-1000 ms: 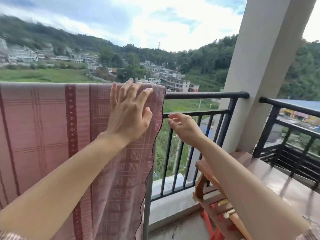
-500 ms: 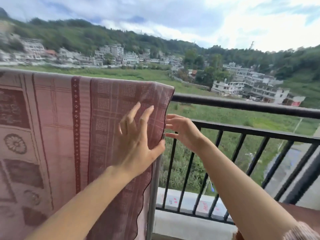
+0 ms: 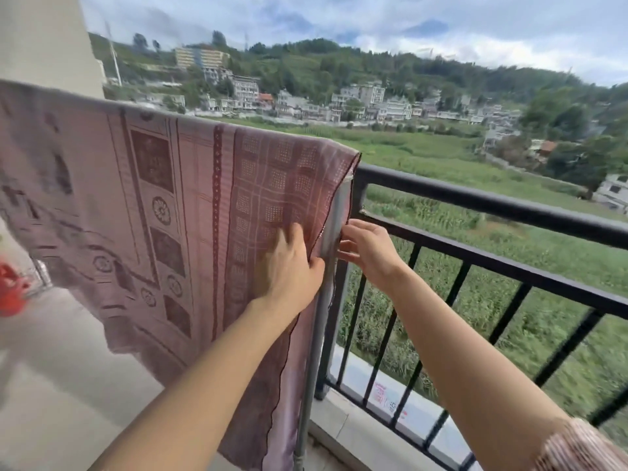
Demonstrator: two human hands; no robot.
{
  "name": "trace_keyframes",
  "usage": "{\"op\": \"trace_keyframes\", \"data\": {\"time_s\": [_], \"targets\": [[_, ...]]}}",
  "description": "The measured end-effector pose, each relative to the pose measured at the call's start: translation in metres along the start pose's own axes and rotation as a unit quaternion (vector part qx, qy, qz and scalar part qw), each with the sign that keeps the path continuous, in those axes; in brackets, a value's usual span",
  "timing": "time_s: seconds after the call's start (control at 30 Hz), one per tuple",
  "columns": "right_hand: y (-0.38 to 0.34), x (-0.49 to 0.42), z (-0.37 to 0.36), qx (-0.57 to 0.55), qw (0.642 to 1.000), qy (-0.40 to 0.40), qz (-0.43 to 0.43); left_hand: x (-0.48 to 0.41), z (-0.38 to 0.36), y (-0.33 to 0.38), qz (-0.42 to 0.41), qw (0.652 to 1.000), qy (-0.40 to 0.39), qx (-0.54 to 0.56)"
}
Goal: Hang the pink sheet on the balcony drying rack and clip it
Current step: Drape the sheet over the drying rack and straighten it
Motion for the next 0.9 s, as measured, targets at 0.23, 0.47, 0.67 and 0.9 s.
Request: {"op": "trace_keyframes", "data": {"time_s": [0.23,0.47,0.67,0.9], "targets": [[0.018,0.009,0.006,0.167,0.985,-0.036,0.022,0.010,-0.012,-0.005,-0.018,0.993,-0.081,-0.086],[0.012,0.025,0.028,0.173,0.981,-0.005,0.093,0.025,-0.011,0.004,-0.085,0.989,-0.113,-0.036],[0.027,0.041,0.043,0.153,0.982,0.052,0.097,0.045,-0.024,0.009,-0.070,0.994,-0.067,-0.051],[0.067,0.053,0.030,0.232,0.972,-0.037,0.000,0.043,-0.070,-0.027,0.006,0.963,-0.106,-0.249]]}}
Point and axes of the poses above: each hand's wrist, its own x-axis away from the middle knuckle, its own z-axis out of the back of the hand, y = z × x, the point moved 1 cm from there along -x, towards the middle knuckle, and after that the axes turned 11 degrees about z, right-handed, at the moved point
